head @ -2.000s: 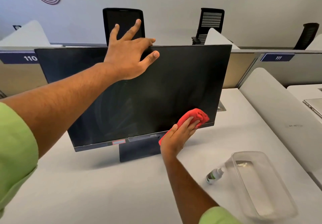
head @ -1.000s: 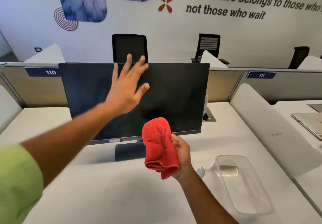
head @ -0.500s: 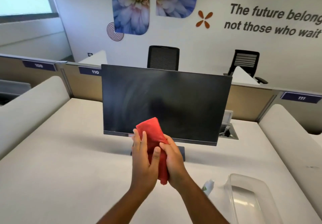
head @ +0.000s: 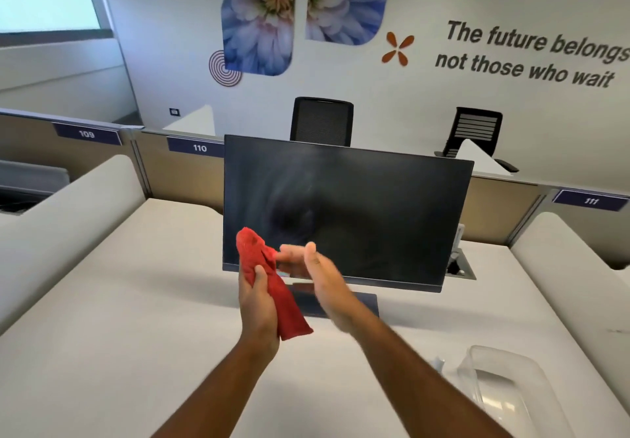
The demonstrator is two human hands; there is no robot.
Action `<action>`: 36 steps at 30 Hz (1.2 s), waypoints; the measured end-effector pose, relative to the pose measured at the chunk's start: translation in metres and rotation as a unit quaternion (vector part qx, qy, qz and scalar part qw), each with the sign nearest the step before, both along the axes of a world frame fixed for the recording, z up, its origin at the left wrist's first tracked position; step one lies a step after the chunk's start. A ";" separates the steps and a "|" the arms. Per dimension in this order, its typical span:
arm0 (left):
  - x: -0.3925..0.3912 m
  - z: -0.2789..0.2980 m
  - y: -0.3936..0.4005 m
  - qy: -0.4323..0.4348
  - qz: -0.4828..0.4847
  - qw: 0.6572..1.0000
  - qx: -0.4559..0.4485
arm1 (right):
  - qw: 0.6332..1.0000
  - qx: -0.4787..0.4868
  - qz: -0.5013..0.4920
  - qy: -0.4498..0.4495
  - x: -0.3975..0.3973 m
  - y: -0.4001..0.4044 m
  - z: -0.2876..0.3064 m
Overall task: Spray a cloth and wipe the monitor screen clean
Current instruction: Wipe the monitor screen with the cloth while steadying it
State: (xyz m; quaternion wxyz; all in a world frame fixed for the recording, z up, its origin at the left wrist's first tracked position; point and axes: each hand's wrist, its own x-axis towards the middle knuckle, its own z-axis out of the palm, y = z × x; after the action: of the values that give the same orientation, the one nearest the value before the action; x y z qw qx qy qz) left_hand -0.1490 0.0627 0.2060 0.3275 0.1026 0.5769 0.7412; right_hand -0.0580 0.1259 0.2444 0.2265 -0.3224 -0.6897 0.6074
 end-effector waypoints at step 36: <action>-0.100 -0.002 0.182 0.847 -0.007 0.509 -0.156 | 0.702 0.615 -0.186 -0.306 0.058 0.233 0.061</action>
State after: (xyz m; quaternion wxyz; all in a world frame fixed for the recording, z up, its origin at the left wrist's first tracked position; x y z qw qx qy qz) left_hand -0.2485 0.2446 0.2040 -0.3007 0.6328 0.6855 0.1978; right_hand -0.0002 0.3593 0.3053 0.2591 -0.4016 -0.8674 -0.1389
